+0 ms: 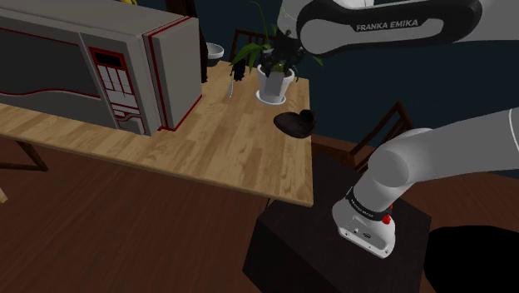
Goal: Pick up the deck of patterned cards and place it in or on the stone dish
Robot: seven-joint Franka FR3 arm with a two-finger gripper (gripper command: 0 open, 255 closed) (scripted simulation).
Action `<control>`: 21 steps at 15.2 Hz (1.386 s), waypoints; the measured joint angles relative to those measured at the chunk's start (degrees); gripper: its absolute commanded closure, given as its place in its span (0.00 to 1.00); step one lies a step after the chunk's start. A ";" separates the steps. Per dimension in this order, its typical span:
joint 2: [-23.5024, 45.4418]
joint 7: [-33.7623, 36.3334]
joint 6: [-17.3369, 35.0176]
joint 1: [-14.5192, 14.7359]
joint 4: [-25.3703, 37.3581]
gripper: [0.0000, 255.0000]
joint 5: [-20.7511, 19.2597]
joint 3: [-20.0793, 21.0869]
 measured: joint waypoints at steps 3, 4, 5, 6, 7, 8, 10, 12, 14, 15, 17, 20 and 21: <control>-3.59 -4.13 -0.20 0.09 -2.82 1.00 -0.13 -4.05; -5.08 -6.03 -0.66 -0.01 -3.56 1.00 -0.32 -5.93; -6.00 -7.35 -0.77 -0.12 -4.18 1.00 -0.51 -7.18; -7.23 -9.05 -1.02 -0.32 -4.91 1.00 -0.81 -8.87; -7.93 -10.61 -1.32 -0.63 -5.09 1.00 -1.17 -10.35; -8.82 -11.95 -1.45 -0.87 -5.66 1.00 -1.49 -11.64; -10.58 -14.79 -1.87 -1.47 -6.55 1.00 -2.26 -14.41; -11.38 -16.18 -0.86 -1.86 -8.14 1.00 -2.78 -15.90; -11.69 -16.33 0.55 -1.97 -9.81 1.00 -3.01 -16.24; -11.86 -16.07 1.17 -1.91 -10.63 1.00 -3.00 -16.08; -11.82 -15.88 2.69 -2.00 -12.10 1.00 -3.17 -16.11; -11.46 -15.37 5.06 -2.11 -14.15 1.00 -3.38 -15.95; -11.39 -15.13 5.89 -2.13 -14.93 1.00 -3.43 -15.83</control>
